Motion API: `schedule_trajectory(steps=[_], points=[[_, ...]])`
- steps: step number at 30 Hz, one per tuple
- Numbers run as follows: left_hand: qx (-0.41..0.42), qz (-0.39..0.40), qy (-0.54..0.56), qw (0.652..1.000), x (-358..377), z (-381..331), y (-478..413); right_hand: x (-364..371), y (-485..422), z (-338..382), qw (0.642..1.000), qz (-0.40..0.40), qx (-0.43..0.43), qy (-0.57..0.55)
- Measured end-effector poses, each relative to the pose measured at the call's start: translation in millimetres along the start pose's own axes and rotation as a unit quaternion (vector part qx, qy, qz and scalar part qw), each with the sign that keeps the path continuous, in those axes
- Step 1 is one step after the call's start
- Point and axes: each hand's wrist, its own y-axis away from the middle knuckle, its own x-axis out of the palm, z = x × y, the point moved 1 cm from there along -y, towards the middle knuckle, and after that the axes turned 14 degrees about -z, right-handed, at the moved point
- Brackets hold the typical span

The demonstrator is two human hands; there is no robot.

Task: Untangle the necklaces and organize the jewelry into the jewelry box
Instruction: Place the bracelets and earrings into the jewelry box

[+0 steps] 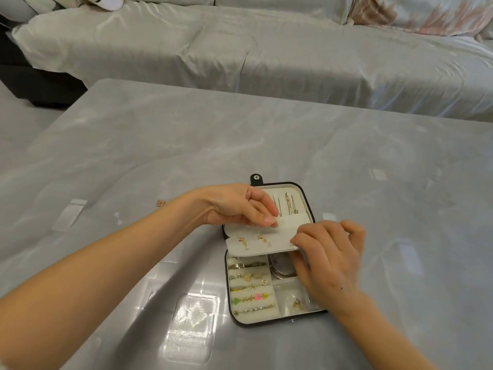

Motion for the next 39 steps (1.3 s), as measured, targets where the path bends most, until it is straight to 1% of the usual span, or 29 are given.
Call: schedule_trajectory(steps=[5, 12, 22, 29, 33, 36, 39], points=[[-0.038, 0.019, 0.015, 0.999, 3.8, 5.8, -0.7, -0.6, 3.8, 1.7, 1.0, -0.025, 0.008, 0.009], [-0.05, 0.008, -0.014, 0.999, 9.1, 1.7, -2.4, 1.1, 3.3, 1.9, 0.999, -0.044, 0.024, 0.007], [-0.041, -0.012, -0.008, 0.999, 9.3, 5.5, -2.6, 3.3, 3.6, 1.7, 0.998, -0.044, 0.037, 0.012], [-0.019, -0.017, -0.01, 1.0, 12.3, 5.5, 1.4, 3.2, 4.5, 1.5, 0.998, -0.043, 0.038, 0.013], [0.02, -0.028, -0.027, 0.999, 13.1, 7.8, 3.6, 2.5, 4.8, 2.2, 0.998, -0.047, 0.034, 0.02], [0.046, -0.033, -0.051, 0.997, 12.8, 8.2, 4.2, 3.0, 4.6, 2.2, 0.998, -0.05, 0.029, 0.025], [0.067, -0.034, -0.1, 0.992, 12.1, 2.5, 5.1, 2.5, 4.5, 2.1, 0.998, -0.049, 0.027, 0.025]])
